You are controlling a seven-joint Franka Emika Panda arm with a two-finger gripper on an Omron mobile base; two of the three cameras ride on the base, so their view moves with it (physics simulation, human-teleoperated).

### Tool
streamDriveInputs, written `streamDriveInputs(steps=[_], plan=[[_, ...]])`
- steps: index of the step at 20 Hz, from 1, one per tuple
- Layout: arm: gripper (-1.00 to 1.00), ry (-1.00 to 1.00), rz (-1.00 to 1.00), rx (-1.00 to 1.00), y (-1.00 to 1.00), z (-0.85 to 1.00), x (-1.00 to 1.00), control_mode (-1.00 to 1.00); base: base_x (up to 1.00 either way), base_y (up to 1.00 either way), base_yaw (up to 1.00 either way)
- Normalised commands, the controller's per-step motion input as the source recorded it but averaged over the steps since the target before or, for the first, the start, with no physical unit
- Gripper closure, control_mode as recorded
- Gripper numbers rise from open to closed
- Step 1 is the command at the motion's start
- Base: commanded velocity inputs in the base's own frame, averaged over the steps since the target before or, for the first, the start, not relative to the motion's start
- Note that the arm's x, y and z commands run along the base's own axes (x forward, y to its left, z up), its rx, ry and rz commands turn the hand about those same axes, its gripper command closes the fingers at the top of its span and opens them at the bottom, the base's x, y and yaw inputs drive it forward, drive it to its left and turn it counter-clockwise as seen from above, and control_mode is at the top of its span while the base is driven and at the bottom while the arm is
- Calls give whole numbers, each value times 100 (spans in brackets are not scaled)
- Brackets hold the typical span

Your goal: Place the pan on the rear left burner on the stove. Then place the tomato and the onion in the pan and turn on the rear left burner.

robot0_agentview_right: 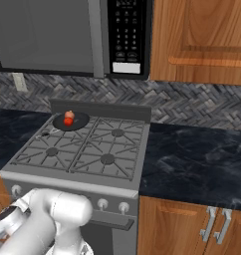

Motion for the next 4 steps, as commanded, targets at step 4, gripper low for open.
streamDriveInputs(steps=[4], plan=[[100, 9, 8, -49, 21, 33, 27, -100, 0, 0, 0]])
